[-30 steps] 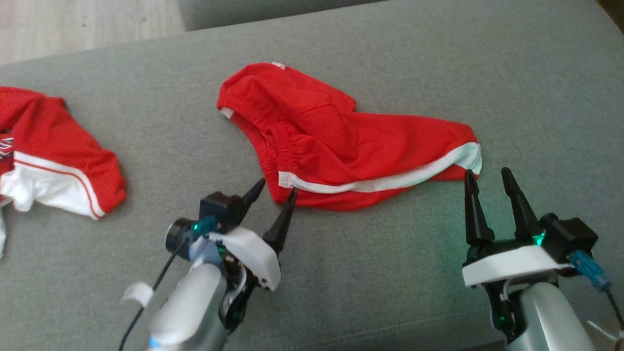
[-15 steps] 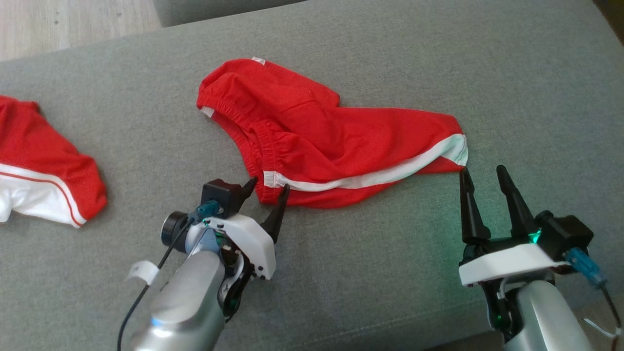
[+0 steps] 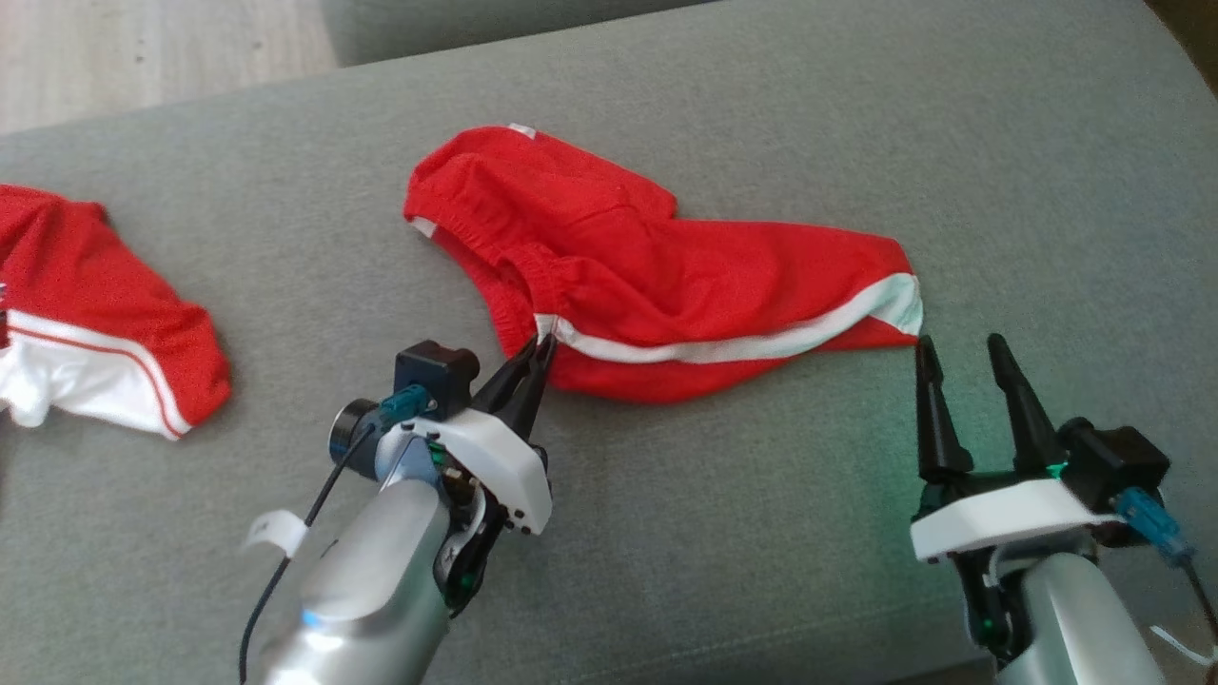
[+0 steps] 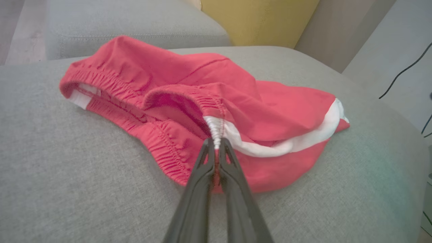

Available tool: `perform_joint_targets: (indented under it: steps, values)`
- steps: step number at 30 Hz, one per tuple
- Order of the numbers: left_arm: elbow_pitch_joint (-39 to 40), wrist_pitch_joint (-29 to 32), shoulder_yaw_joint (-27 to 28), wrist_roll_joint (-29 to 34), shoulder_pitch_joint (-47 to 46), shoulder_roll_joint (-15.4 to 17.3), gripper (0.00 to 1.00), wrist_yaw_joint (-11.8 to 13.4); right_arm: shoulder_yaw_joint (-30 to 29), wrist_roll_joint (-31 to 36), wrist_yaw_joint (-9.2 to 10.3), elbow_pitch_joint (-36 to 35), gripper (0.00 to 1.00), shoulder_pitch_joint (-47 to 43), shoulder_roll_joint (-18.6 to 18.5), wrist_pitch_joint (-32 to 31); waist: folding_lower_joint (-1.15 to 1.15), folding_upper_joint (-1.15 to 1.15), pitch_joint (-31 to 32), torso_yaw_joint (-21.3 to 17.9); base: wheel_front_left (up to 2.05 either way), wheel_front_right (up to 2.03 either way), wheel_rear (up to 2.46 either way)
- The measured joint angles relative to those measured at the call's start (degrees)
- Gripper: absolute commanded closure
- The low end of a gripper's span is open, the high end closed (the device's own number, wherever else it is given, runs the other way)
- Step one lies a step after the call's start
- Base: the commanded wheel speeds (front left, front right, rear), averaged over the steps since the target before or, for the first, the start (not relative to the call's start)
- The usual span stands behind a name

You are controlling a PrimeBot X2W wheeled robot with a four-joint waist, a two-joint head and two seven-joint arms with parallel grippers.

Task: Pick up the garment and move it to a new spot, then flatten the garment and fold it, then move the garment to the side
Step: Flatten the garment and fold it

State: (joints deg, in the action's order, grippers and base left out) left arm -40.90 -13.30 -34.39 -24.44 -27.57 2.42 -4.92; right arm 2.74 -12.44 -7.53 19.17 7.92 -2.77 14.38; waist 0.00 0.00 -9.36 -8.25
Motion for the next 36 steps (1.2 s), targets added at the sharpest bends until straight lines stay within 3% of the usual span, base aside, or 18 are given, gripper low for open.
perform_joint_targets:
  steps: [12, 19, 35, 36]
  values:
    - [6.75, -0.99, 0.22, 0.65, 3.25, 0.43, 1.00, 1.42, -7.77, 3.80, 0.00, 6.11, 0.00, 2.15, 0.07, -2.18, 0.00, 0.00, 1.45, 4.06, 0.00, 0.00, 0.00]
    - [8.50, -0.99, 0.25, 0.69, 3.96, 0.74, 1.00, 1.42, -10.17, 4.00, 0.00, 13.07, 0.00, 6.17, 0.05, -4.64, 0.00, 0.00, 0.57, 5.30, 0.00, 0.00, 0.00]
    - [9.70, -0.99, -0.02, 1.20, 3.96, 0.71, 1.00, 1.37, -8.68, 4.99, 0.00, 29.70, 0.00, 16.55, 0.03, -7.17, 0.00, 0.00, -1.24, 6.60, 0.00, 0.00, 0.00]
    - [9.71, -0.99, -0.02, 1.20, 3.96, 0.71, 1.00, 1.37, -8.53, 4.97, 0.00, 30.48, 0.04, 16.94, 0.03, -7.17, 0.00, 0.00, -1.30, 6.61, 0.00, 0.00, 0.00]
